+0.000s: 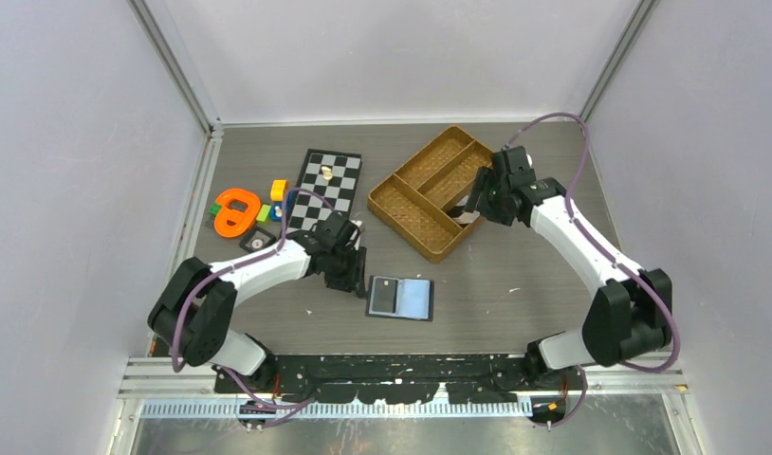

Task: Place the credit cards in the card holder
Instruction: Insert the credit card into the card holder, then pick up the credit card from the storage box.

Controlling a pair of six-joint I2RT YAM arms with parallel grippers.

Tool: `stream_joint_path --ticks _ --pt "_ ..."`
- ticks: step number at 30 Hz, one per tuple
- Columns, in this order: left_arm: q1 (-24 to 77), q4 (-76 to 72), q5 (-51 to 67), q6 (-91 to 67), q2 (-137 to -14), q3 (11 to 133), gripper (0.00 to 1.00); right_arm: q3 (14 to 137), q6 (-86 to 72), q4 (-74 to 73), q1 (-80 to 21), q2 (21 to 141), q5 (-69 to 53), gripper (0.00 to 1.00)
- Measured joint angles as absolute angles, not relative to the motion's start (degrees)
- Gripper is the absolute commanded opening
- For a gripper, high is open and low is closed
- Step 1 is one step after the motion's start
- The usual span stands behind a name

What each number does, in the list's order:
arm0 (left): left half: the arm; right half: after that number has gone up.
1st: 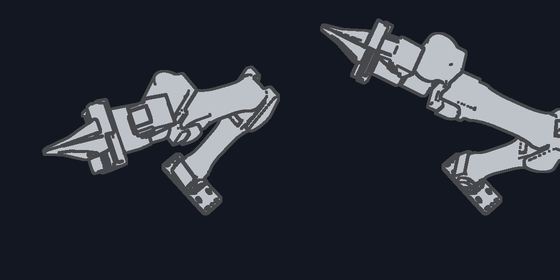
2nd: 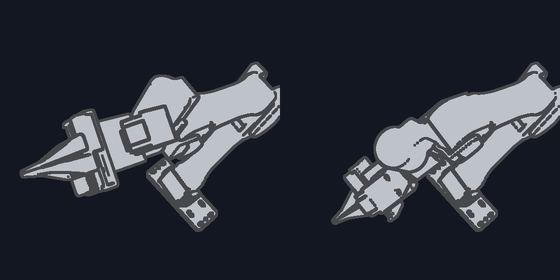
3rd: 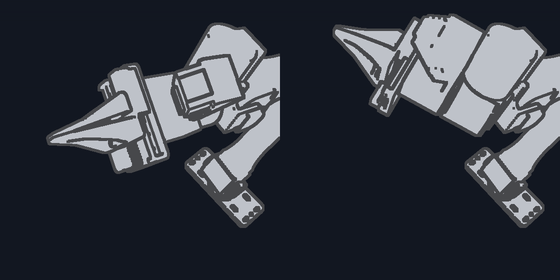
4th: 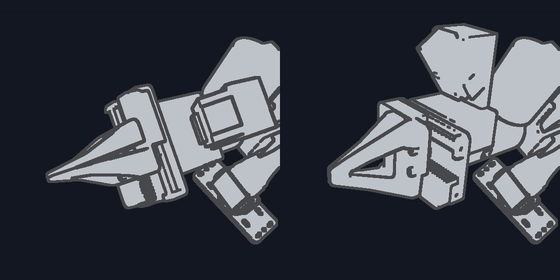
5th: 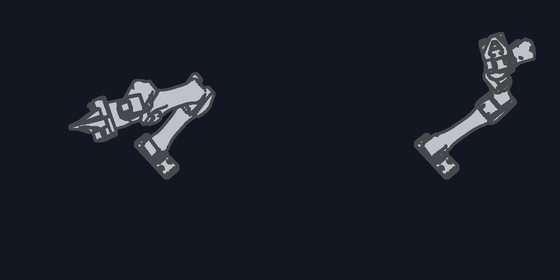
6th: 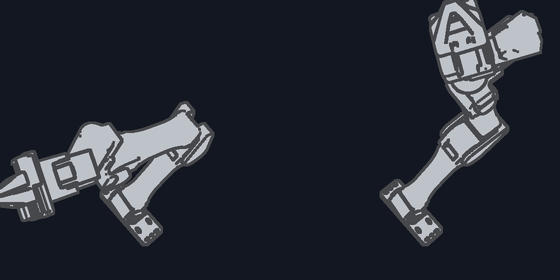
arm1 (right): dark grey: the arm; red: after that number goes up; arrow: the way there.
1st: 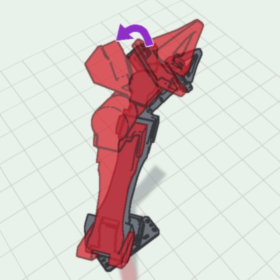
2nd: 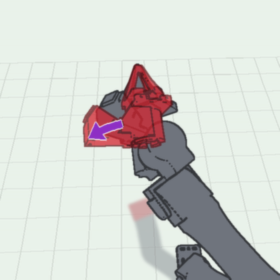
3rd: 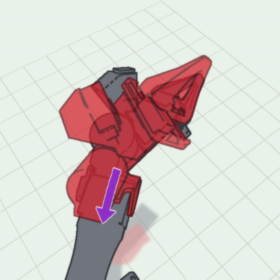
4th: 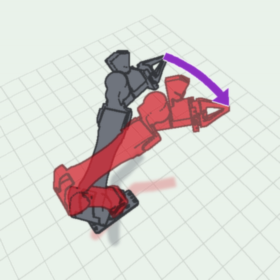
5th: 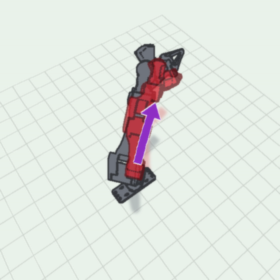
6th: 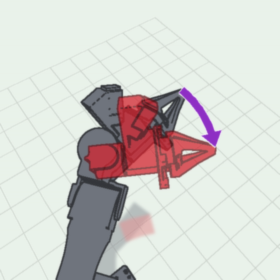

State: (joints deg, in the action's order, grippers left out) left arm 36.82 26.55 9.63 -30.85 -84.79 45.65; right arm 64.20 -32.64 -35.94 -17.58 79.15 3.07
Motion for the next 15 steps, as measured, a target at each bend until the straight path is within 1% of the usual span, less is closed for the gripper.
stream_joint_path --ticks 2,3,6,10,12,15 --pt "36.7 27.9 9.0 -30.2 -83.5 45.9 0.62 65.9 -32.5 -36.2 -16.6 81.9 4.1 0.68" --pt "36.7 28.5 8.8 -29.9 -83.0 46.1 0.65 66.8 -32.5 -36.4 -16.3 83.4 4.8 0.68" --pt "36.7 30.4 7.9 -28.9 -82.0 48.2 0.70 69.3 -32.6 -37.2 -15.7 87.6 7.5 0.70" --pt "36.7 32.8 7.2 -26.8 -81.9 53.8 0.74 70.8 -32.8 -38.0 -15.4 90.9 9.3 0.71" --pt "36.7 33.5 6.6 -25.7 -81.9 57.4 0.78 71.9 -33.2 -38.5 -15.3 92.1 9.9 0.71" --pt "36.7 33.4 6.0 -24.3 -82.0 61.4 0.80 73.6 -34.0 -39.0 -15.3 93.6 11.3 0.72"
